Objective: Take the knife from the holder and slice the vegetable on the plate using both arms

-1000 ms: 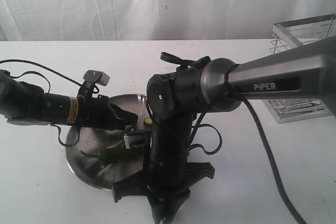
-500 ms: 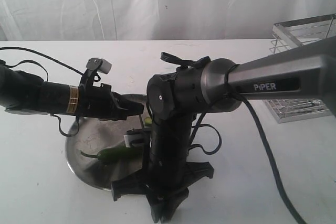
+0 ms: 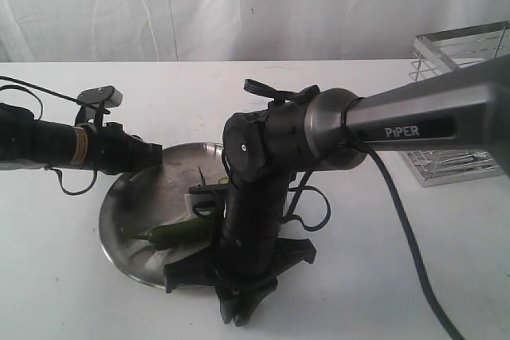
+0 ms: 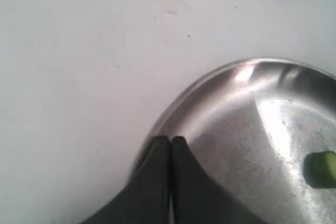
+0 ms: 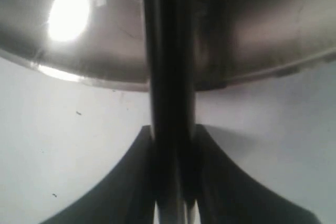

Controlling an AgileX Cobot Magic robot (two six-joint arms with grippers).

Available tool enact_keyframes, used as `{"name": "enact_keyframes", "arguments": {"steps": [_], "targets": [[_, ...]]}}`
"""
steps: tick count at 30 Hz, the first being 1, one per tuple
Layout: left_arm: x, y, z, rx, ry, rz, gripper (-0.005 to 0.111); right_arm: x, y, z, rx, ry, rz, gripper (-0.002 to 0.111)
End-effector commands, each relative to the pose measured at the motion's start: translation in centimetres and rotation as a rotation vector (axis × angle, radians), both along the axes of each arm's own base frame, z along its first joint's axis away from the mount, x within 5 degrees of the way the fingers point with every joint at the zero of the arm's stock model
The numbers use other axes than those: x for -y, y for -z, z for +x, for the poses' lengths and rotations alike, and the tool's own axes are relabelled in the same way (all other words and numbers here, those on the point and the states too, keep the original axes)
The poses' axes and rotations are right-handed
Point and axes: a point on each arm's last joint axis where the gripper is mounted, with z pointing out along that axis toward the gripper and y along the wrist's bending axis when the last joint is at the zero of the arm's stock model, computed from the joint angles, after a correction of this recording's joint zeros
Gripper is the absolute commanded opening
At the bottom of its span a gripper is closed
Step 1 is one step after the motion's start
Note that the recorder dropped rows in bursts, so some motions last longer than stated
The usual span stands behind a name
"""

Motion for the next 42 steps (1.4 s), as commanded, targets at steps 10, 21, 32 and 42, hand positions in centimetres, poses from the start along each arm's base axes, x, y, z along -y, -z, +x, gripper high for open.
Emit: {"name": "enact_keyframes", "arguments": {"steps": [10, 21, 32, 42], "targets": [[0.8, -3.0, -0.3, 0.204, 0.193, -0.232, 0.000, 0.7, -1.8, -0.8, -0.038, -0.049, -0.017, 0.000], [3.2, -2.2, -1.6, 0.206, 0.402, -0.190, 0.000, 1.1, -2.8, -1.2, -0.055, -0.049, -0.027, 0.000], [3.4, -2.1, -1.7, 0.206, 0.409, -0.185, 0.000, 0.6, -2.7, -0.7, -0.020, 0.087, -0.009, 0.000], [3.4, -2.1, -1.7, 0.205, 0.408, -0.184, 0.000, 0.7, -2.7, -0.9, -0.039, 0.098, -0.023, 0.000]]}}
